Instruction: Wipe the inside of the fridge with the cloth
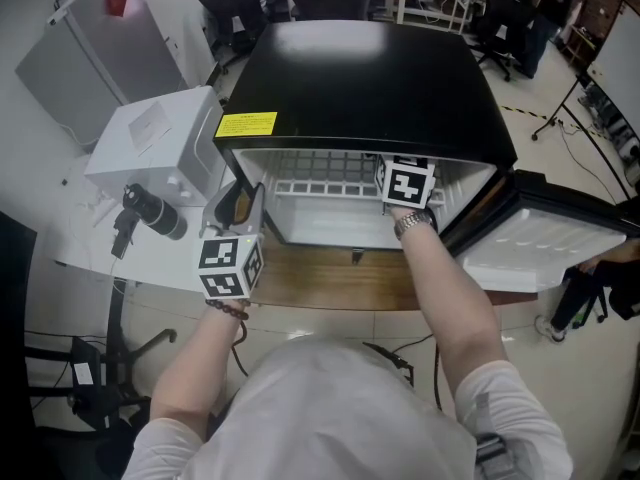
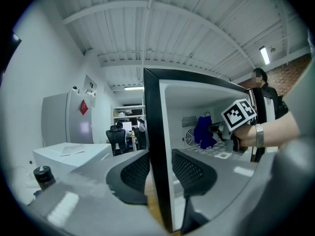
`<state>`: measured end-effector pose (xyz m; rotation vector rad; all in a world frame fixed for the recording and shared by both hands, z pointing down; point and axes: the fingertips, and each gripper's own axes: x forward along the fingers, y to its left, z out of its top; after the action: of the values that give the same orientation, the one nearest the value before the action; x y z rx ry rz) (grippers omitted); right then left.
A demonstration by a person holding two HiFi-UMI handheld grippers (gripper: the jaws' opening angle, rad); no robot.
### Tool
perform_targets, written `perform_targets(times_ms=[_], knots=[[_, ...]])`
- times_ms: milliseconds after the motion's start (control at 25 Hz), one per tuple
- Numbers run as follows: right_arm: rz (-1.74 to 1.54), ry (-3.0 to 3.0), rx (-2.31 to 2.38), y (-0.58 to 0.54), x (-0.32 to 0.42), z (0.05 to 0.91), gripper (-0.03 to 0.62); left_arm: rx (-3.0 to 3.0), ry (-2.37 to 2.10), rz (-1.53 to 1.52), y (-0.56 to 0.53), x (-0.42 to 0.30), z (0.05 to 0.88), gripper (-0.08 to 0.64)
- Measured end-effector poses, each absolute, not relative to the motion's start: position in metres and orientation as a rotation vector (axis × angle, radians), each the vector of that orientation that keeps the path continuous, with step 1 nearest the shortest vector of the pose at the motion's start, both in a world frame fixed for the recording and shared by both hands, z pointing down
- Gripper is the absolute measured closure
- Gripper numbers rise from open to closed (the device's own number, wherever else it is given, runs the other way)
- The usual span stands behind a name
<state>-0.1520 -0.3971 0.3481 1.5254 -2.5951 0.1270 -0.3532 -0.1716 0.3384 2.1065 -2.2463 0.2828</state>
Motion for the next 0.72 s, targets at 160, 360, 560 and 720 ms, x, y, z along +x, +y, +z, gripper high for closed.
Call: perform_targets(times_ms=[160, 360, 560, 720], knots=[[0.138, -2.581, 1.544, -0.400, -0.142, 0.349, 0.536, 2.091, -2.254, 0.284, -0.172, -0.354, 0.339, 0.423], [0.153, -2.549, 1.586, -0.405, -0.125, 0.351, 0.537, 2.075, -2.267, 0.283, -0.172, -0.354, 0.338, 0.423], [0.160, -2.515, 1.633, -0.410, -0.111, 0.352, 0.537, 2.064, -2.276, 0.278, -0.172, -0.354, 0.339, 0.423], [0.161, -2.485, 1.672, -0.411, -0.102, 0.352, 0.536, 2.059, -2.279, 0.279, -0.172, -0.354, 0.338, 0.423]])
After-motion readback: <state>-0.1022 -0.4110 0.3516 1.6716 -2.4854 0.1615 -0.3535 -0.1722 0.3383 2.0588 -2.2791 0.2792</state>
